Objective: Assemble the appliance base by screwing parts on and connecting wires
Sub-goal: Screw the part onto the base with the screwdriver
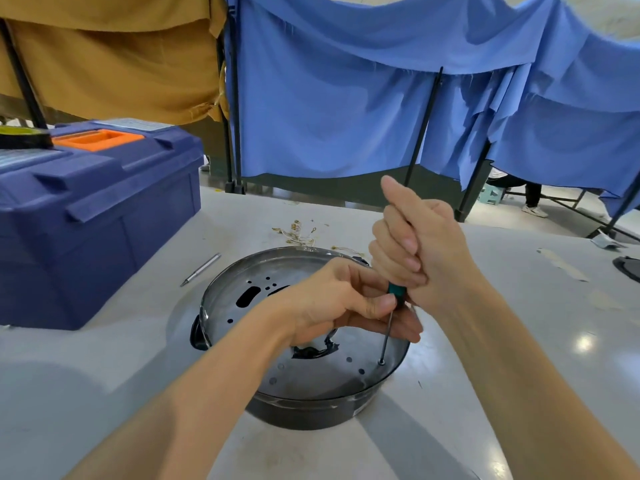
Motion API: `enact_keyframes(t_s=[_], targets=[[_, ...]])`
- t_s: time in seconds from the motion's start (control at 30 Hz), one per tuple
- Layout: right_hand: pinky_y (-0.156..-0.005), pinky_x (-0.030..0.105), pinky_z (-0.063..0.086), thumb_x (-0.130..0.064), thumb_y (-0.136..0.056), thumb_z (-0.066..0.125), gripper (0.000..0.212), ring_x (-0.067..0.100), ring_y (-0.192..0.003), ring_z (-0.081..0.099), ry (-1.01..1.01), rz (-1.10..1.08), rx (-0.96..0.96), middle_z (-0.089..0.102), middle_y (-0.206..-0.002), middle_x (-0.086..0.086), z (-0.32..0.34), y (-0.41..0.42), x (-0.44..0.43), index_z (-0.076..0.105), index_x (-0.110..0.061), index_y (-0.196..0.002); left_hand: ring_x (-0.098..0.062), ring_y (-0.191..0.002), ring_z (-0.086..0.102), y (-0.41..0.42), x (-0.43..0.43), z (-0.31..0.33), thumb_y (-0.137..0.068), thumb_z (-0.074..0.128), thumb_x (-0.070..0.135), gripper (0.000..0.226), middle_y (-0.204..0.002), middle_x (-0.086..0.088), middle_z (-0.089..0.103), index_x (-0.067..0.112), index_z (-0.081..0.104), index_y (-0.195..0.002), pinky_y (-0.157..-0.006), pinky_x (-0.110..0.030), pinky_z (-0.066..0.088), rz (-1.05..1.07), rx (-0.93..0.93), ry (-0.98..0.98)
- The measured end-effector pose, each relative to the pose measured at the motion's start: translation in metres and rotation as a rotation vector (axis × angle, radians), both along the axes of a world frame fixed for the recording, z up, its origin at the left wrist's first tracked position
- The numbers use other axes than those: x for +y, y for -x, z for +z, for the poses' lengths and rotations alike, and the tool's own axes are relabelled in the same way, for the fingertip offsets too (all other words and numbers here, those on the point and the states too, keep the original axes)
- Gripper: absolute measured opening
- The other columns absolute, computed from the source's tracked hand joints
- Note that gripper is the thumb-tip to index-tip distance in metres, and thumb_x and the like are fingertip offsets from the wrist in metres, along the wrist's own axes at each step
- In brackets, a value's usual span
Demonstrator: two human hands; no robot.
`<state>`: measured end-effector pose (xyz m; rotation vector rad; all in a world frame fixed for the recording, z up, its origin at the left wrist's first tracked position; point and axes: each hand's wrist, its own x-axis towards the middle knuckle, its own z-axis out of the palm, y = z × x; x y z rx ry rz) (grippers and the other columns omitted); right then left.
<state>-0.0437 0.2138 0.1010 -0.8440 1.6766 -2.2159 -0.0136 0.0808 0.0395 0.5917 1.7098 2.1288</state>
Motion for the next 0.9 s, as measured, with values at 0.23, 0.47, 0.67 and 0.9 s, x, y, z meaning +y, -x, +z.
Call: enact_keyframes(t_s=[0.23, 0.47, 0.67, 0.9], targets=[[-0.037, 0.018, 0.026, -0.027, -0.103, 0.043, 0.071, 0.017, -0.027, 0.031, 0.072, -0.599, 0.16, 0.037, -0.032, 0.002, -0.014, -0.016, -0.002, 0.043, -0.017, -0.032, -0.034, -0.095, 0.071, 0.003, 0.01, -0.003, -0.094, 0.059, 0.008, 0.019, -0.099, -0.014, 0.074, 0.01, 0.075, -0.104, -0.09, -0.036, 0.055, -0.006, 0.052, 0.075], [-0.031, 0.015, 0.018, -0.033, -0.097, 0.05, 0.067, 0.014, -0.022, 0.022, -0.062, 0.253, -0.113, 0.03, -0.029, 0.002, 0.007, 0.008, 0.008, 0.038, -0.012, -0.035, -0.038, -0.101, 0.069, 0.0, 0.003, -0.001, -0.093, 0.061, 0.016, 0.02, -0.102, -0.021, 0.072, 0.004, 0.071, -0.105, -0.092, -0.037, 0.053, -0.047, 0.012, 0.017], [-0.035, 0.016, 0.021, -0.024, -0.104, 0.037, 0.071, 0.015, -0.025, 0.024, 0.077, -0.513, 0.096, 0.03, -0.031, 0.002, -0.011, -0.005, -0.008, 0.038, -0.016, -0.034, -0.035, -0.1, 0.07, 0.003, 0.005, -0.001, -0.093, 0.059, 0.005, 0.022, -0.105, -0.02, 0.072, -0.002, 0.069, -0.111, -0.091, -0.035, 0.055, 0.011, -0.006, 0.023], [-0.037, 0.02, 0.032, -0.04, -0.095, 0.054, 0.065, 0.02, -0.029, 0.033, -0.122, 0.02, -0.004, 0.04, -0.036, 0.008, 0.005, 0.0, 0.003, 0.047, -0.009, -0.038, -0.035, -0.1, 0.07, 0.0, 0.0, -0.001, -0.094, 0.058, 0.008, 0.019, -0.095, -0.015, 0.075, 0.01, 0.076, -0.097, -0.09, -0.033, 0.054, -0.03, -0.015, 0.021]])
